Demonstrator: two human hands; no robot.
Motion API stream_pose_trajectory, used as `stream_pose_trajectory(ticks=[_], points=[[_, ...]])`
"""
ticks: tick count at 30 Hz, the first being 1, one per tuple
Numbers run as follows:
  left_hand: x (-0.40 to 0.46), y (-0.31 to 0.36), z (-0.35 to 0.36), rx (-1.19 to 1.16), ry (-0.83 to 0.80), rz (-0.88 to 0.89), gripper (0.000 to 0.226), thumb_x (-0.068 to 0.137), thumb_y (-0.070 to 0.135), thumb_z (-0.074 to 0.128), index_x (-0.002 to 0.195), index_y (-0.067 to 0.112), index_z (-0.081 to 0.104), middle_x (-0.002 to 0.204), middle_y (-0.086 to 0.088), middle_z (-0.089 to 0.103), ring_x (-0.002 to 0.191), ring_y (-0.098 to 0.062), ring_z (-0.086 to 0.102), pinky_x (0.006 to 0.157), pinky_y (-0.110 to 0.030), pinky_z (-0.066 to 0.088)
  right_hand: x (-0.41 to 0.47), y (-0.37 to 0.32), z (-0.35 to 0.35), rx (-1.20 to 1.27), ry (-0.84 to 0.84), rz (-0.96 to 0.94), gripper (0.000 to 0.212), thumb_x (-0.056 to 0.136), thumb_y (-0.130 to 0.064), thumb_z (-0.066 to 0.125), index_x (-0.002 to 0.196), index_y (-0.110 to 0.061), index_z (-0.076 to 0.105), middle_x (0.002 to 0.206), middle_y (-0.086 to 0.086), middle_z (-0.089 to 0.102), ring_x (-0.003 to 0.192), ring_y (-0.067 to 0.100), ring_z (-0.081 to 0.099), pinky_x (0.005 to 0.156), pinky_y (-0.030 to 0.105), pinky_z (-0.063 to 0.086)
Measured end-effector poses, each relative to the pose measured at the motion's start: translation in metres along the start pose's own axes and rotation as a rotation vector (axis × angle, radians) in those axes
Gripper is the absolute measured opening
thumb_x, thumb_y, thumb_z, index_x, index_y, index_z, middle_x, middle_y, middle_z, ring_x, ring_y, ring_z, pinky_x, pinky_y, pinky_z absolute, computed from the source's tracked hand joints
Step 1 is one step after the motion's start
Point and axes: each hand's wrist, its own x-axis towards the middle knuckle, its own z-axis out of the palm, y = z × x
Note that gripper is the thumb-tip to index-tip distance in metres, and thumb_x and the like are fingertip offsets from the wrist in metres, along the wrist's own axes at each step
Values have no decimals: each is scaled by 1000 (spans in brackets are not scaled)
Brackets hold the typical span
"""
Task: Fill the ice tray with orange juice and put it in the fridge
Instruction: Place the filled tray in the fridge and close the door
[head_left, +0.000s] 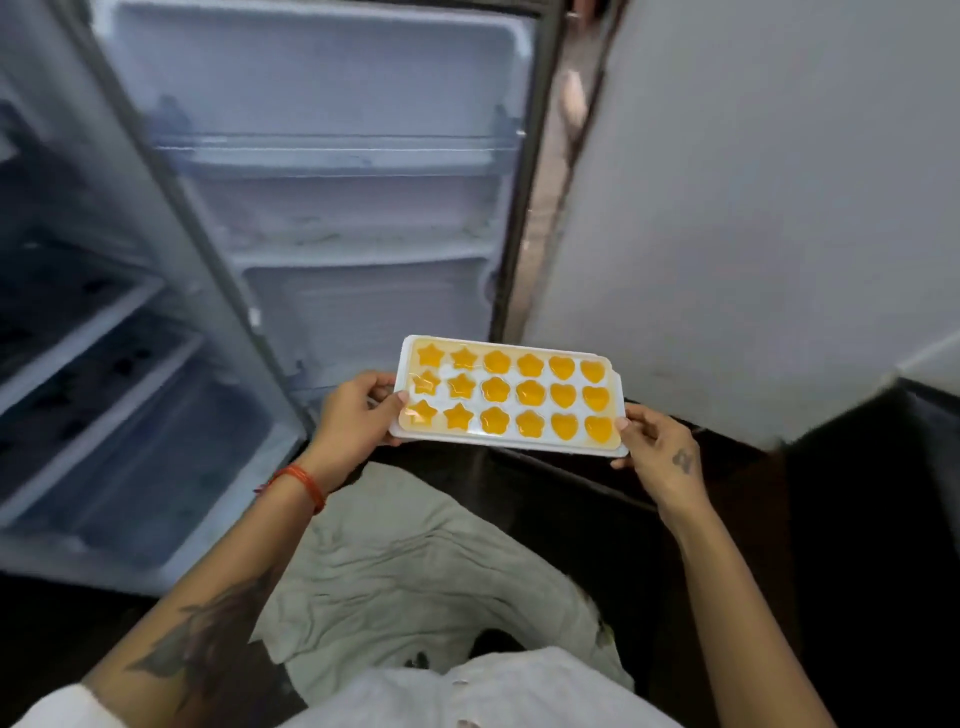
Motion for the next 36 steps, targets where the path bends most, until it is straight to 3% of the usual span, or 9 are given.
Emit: stream_pose_trajectory(ticks=[5, 7, 10, 14, 18, 23, 26, 33, 36], points=[[0, -25, -74, -7, 258, -80, 24, 91, 13, 59, 114, 6, 62, 81, -1, 60, 62, -20, 62, 57, -29, 58, 36, -49, 82, -18, -227, -117, 29, 95, -22, 53, 121, -10, 60, 96, 1, 68, 70, 15, 66, 69, 34, 58], [-2, -34, -102, -15, 344, -129, 23, 92, 14, 59, 114, 7, 62, 82, -1, 61, 65, -22, 64, 64, -36, 60, 48, -68, 116, -15, -319, -169, 27, 95, -19, 54, 119, -10, 61, 98, 6, 69, 67, 17, 64, 66, 32, 57], [-9, -46, -137, -31, 469, -178, 20, 92, 13, 58, 111, 8, 61, 79, 2, 61, 65, -19, 62, 56, -26, 58, 59, -96, 168, -27, -440, -264, 25, 95, -17, 54, 118, -9, 61, 99, 8, 67, 63, 13, 60, 58, 23, 54], [-20, -59, -180, -51, 633, -252, 24, 91, 13, 59, 114, 3, 61, 80, 1, 59, 69, -17, 61, 50, -20, 56, 66, -134, 231, -69, -621, -353, 29, 94, -17, 54, 120, -6, 60, 95, 7, 66, 58, 14, 59, 72, 41, 55], [-29, -64, -216, -75, 761, -285, 26, 92, 8, 57, 115, -3, 58, 81, -2, 56, 70, -17, 59, 49, -18, 55, 67, -171, 288, -90, -784, -468, 27, 95, -18, 53, 118, -6, 62, 90, 5, 67, 56, 13, 59, 61, 25, 53], [-38, -65, -257, -104, 899, -304, 26, 93, 9, 57, 116, -2, 58, 76, -4, 54, 66, -17, 58, 47, -16, 53, 60, -216, 351, -45, -936, -534, 22, 95, -14, 53, 111, -5, 64, 79, -4, 66, 61, 13, 60, 60, 29, 55], [-40, -66, -283, -119, 958, -323, 23, 92, 10, 57, 114, 2, 59, 74, -3, 55, 64, -17, 59, 47, -16, 53, 53, -244, 382, -23, -984, -574, 17, 95, -13, 52, 108, -9, 63, 82, 1, 65, 62, 10, 60, 52, 18, 53], [-24, -61, -353, -133, 1069, -293, 10, 92, 10, 59, 101, 10, 58, 74, -2, 59, 50, -4, 63, 47, -16, 53, 46, -307, 449, -11, -1046, -628, 21, 95, -14, 53, 109, -3, 64, 87, 5, 67, 62, 19, 59, 65, 35, 54], [-12, -54, -377, -138, 1103, -287, 10, 92, 10, 58, 103, 10, 57, 74, 0, 60, 52, -7, 63, 46, -14, 52, 42, -334, 470, 17, -1069, -666, 15, 96, -12, 52, 106, -7, 62, 88, 7, 65, 64, 16, 59, 56, 22, 55]])
